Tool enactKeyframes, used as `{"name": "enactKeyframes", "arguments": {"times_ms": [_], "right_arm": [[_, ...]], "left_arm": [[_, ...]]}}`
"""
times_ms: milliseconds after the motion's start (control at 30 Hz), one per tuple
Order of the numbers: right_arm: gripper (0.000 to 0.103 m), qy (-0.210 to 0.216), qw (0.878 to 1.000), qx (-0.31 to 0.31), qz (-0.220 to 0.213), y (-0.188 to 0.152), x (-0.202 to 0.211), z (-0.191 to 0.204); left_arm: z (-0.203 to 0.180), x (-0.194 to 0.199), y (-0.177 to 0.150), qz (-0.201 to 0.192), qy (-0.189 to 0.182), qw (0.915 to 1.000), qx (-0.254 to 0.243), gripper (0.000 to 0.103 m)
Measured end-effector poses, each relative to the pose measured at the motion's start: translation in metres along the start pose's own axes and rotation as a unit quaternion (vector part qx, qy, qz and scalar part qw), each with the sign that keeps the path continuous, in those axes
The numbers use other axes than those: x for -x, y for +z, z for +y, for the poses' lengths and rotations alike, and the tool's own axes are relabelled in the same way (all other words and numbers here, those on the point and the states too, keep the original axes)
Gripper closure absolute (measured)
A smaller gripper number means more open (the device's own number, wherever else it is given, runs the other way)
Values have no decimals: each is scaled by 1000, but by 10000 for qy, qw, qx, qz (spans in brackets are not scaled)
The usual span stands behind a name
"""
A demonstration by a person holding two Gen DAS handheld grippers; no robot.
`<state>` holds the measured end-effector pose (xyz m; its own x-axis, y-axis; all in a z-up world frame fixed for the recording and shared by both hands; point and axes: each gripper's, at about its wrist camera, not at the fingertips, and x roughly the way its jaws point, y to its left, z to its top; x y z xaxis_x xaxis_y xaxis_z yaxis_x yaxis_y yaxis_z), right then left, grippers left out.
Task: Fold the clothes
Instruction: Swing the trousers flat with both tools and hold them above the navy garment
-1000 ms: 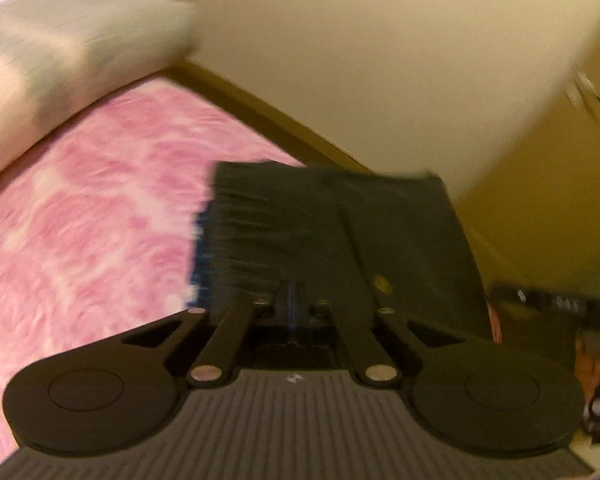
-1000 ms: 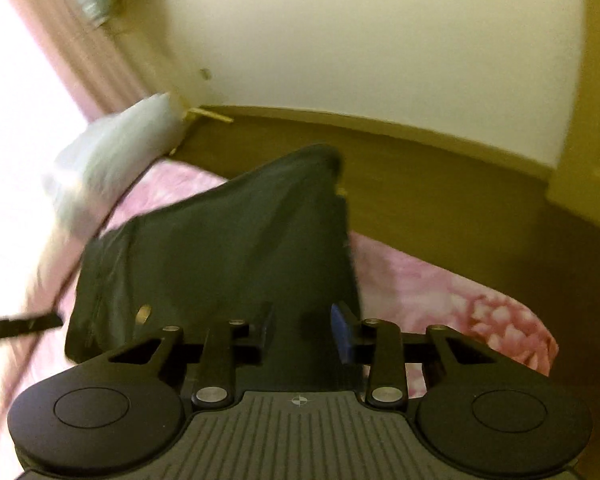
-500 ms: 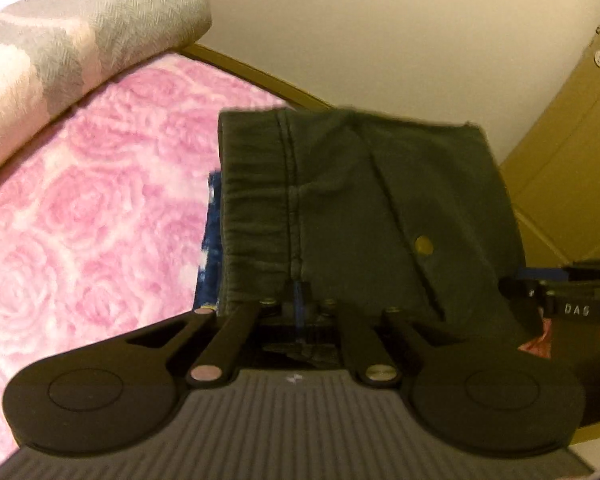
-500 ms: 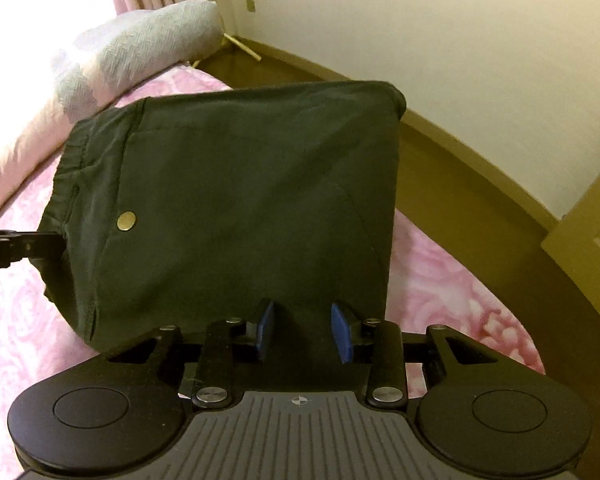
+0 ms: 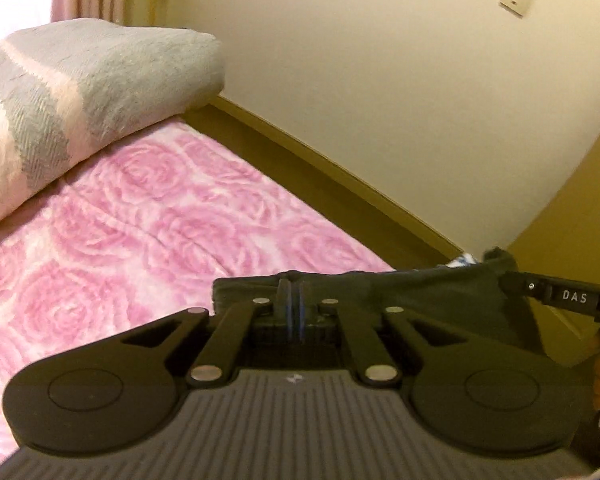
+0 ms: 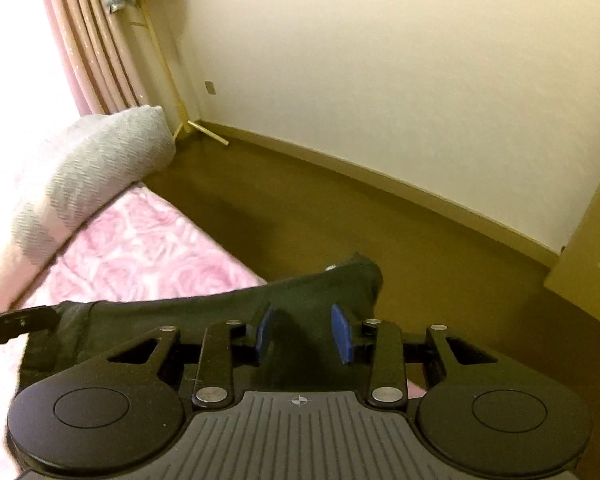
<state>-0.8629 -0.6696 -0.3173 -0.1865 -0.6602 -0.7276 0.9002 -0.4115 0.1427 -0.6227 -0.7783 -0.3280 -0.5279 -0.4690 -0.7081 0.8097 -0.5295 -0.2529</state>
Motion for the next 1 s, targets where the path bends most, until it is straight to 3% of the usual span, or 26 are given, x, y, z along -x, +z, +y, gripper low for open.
{"name": "enactKeyframes", "arguments": {"times_ms": [233,667,833,933,1000], "right_arm": [[64,-96,9999,48,-3,-14,-27,4],[63,25,9999,19,111,-11,-15,-3],[63,24,9999,-5,157,-7,-6,-3],[63,179,9998,34,53,-7,13,1],[63,503,9986,185,26,-14,30,9]], "left_arm": [[3,-9,-11,-68,93,9999,-79,95],[-2,-4,-3,160,137,9996,-171,95],[-10,20,-2,-14,16,9997,-251,96],[-14,34,-2,-124,-60,9995,-299,101],[-18,45,-7,-125,-162,9989,-418,102]]}}
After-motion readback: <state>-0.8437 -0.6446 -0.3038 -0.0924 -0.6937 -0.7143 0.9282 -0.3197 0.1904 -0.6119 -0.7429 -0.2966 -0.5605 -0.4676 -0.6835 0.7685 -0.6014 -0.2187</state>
